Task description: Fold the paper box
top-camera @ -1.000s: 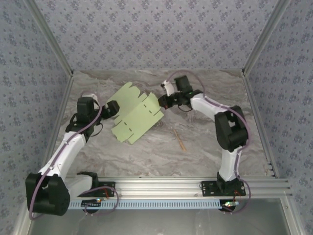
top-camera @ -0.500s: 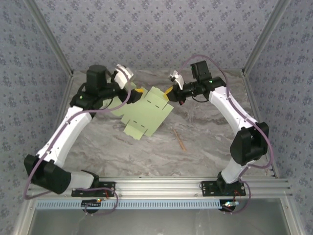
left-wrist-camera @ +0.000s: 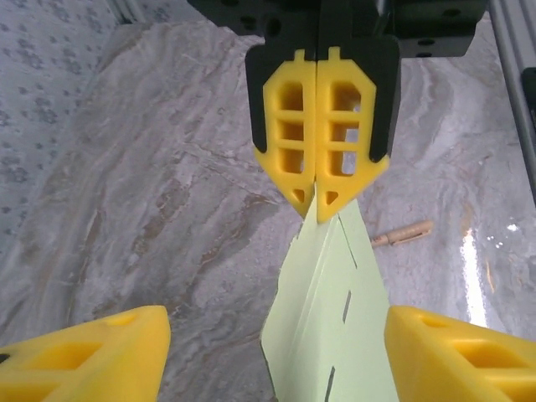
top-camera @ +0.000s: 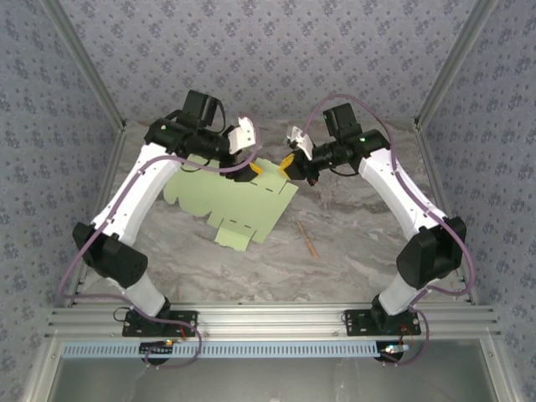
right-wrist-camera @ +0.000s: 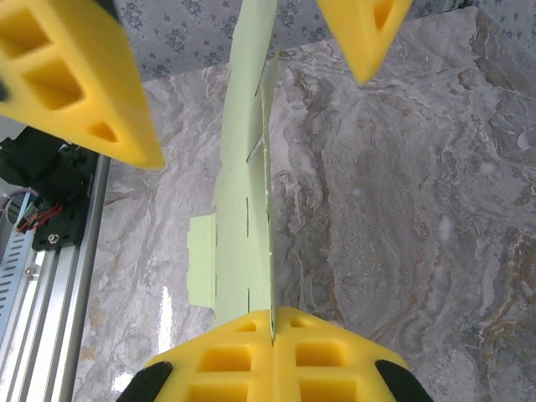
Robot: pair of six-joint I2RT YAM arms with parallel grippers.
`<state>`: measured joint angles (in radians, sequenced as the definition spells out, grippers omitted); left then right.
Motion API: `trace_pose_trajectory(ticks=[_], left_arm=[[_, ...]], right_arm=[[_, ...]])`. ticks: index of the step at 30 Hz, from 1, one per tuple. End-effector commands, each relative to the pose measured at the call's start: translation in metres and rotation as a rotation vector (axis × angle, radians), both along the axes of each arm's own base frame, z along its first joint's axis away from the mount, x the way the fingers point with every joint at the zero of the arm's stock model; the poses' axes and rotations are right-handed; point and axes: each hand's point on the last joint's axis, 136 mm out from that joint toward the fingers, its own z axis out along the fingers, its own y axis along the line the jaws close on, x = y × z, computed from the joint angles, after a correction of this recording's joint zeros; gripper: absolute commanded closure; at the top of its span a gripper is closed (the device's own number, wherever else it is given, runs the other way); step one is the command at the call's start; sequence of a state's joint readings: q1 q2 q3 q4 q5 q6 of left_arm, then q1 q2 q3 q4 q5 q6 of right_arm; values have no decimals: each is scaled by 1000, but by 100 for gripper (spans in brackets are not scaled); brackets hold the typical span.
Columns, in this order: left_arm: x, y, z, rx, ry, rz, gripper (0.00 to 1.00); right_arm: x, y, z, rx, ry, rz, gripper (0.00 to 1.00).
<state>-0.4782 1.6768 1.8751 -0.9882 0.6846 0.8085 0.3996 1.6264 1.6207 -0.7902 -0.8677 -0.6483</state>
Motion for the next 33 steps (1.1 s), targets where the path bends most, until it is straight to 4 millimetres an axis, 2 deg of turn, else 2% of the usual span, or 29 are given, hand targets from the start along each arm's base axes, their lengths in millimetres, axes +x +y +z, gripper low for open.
trace_pose_trajectory(ticks=[1,2,4,7,15,21,22,23,24,26,27,30,33], left_arm=[[-21,-6,5,-26,76,-94,39],[-20,-9,11,-36,66,-101,41],[-19,-14,8,-30,72,-113,44],[-20,-18,2,3,92,-130,55],[-13,-15,-7,72,146,-104,82],[-12,-13,1,78,133,-83,100],[-11,-13,5,72,127,-75,100],[-9,-12,10,61,121,-62,100],[-8,-12,17,41,119,-48,100],[-7,-6,34,-8,120,-23,100],[-7,-3,45,-47,127,-11,100],[-8,10,77,-194,153,15,100],[-5,22,102,-336,157,58,100]], right_arm=[[-8,-1,19,5,-66,18,100],[-8,0,20,4,-71,18,100],[-7,0,20,2,-75,16,100],[-7,1,22,1,-83,13,100],[-2,0,31,17,-113,-13,100],[0,-3,39,42,-126,-45,100],[3,-5,39,45,-117,-63,93],[5,-8,41,56,-108,-85,80],[7,-13,41,78,-85,-106,66],[11,-25,47,164,-61,-150,28],[12,-31,49,216,-49,-168,17],[15,-42,50,314,-52,-219,7],[5,-30,45,360,-32,-185,7]])
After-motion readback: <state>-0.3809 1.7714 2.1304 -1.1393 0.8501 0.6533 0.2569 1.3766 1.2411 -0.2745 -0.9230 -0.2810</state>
